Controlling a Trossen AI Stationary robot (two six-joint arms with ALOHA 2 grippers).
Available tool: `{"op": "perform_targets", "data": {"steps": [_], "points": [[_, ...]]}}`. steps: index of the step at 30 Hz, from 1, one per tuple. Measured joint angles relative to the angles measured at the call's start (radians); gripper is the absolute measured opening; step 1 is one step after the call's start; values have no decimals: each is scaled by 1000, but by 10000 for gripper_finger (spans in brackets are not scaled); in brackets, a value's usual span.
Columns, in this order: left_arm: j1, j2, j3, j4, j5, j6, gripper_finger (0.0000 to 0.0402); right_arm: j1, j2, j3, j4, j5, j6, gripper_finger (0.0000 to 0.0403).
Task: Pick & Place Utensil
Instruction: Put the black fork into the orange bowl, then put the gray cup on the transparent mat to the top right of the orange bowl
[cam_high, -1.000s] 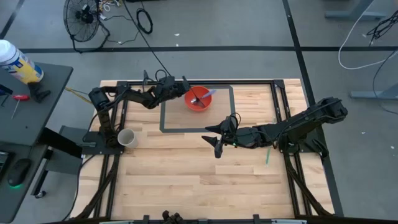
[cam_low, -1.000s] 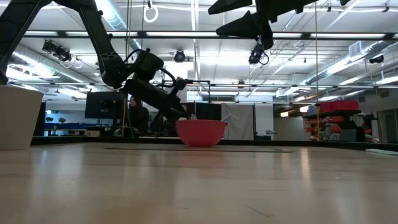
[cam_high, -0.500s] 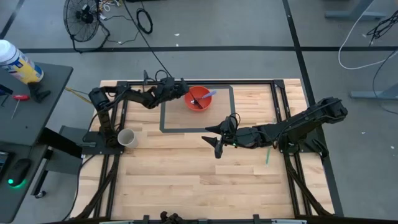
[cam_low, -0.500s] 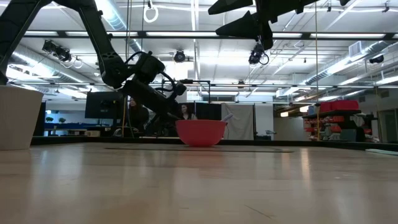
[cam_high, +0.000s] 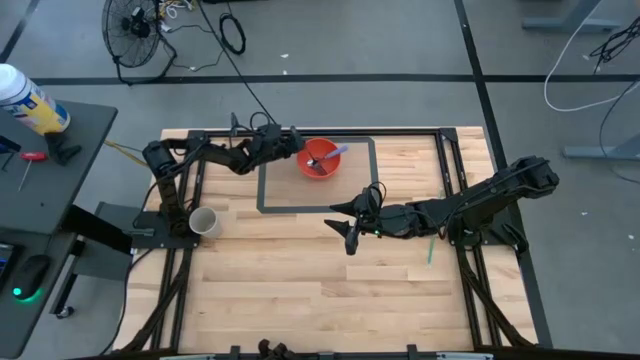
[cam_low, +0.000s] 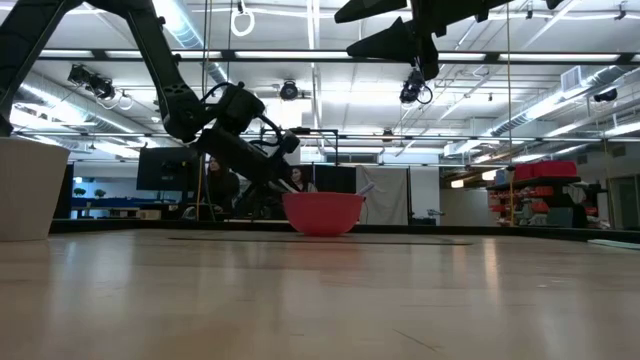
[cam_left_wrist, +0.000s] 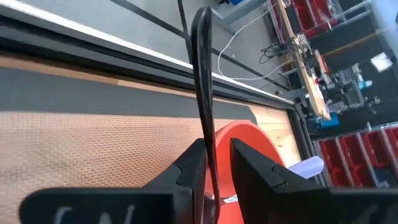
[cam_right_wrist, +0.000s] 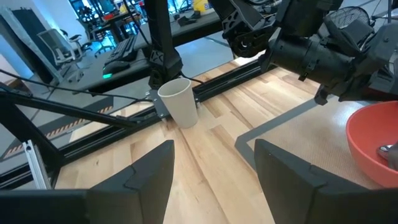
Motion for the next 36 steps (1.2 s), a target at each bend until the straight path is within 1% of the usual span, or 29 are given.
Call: {"op": "perform_targets", "data": {"steps": [6,9,14,19,27,30,33,36], "points": [[-1,0,0,-1,7,13,80,0,0,0,0,-7,0,223],[-1,-1,0,-6,10,47,80,0,0,0,0,-7,0,223],[-2,-24,-2,-86,17,116,80,0,0,0,-2,-7,0,223],[-8,-67,-24,-90,21,167,80,0,0,0,-20,-6,-8,223],[-76,-209,-143,-89,-5,268,81,0,0,0,-25,-4,-41,223],[-121,-264,-216,-85,-13,296,80,2,0,0,-39,7,-50,223],[-176,-327,-311,-54,-21,324,80,6,-2,0,-94,34,-26,223],[-241,-408,-395,-20,-59,328,80,6,-2,0,-135,37,-37,223]]}}
